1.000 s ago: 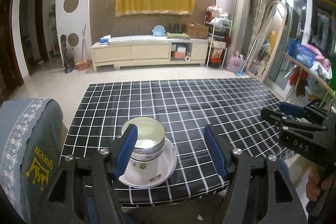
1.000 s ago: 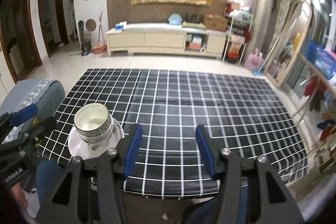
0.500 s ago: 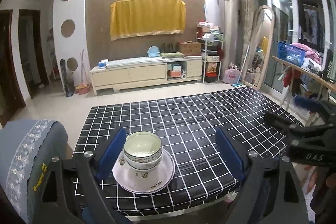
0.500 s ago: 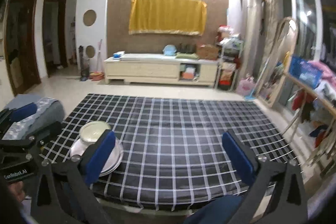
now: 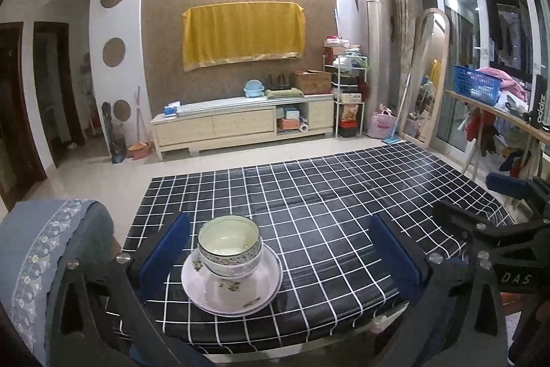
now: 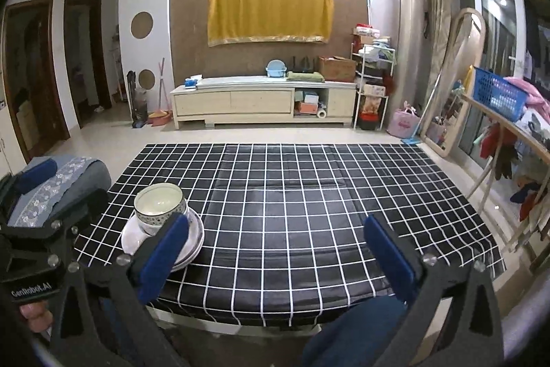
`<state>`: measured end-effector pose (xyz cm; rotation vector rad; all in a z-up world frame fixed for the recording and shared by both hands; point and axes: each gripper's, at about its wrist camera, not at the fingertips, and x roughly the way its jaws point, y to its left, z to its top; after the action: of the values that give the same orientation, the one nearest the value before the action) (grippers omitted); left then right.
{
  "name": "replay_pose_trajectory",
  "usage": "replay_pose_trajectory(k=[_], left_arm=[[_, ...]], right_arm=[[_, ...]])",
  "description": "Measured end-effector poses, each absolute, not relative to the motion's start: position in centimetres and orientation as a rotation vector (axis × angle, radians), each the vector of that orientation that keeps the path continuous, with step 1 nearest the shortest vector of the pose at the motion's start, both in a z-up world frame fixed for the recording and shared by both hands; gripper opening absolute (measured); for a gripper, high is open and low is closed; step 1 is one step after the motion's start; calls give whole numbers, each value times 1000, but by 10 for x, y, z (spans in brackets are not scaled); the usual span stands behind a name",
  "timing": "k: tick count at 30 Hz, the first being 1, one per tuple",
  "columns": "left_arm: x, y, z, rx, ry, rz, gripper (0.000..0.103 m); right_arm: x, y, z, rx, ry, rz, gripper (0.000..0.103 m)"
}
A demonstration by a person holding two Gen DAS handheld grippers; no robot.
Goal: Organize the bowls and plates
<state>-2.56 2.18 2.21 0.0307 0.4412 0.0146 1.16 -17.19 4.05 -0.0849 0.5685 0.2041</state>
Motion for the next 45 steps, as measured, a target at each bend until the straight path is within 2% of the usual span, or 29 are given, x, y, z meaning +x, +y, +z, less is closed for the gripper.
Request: replay_pose_trajectory(k=[45], left_arm=[[-25, 25, 13, 10, 504, -2, 103]], right_arm=[[9, -170, 39, -126, 595, 193, 103]])
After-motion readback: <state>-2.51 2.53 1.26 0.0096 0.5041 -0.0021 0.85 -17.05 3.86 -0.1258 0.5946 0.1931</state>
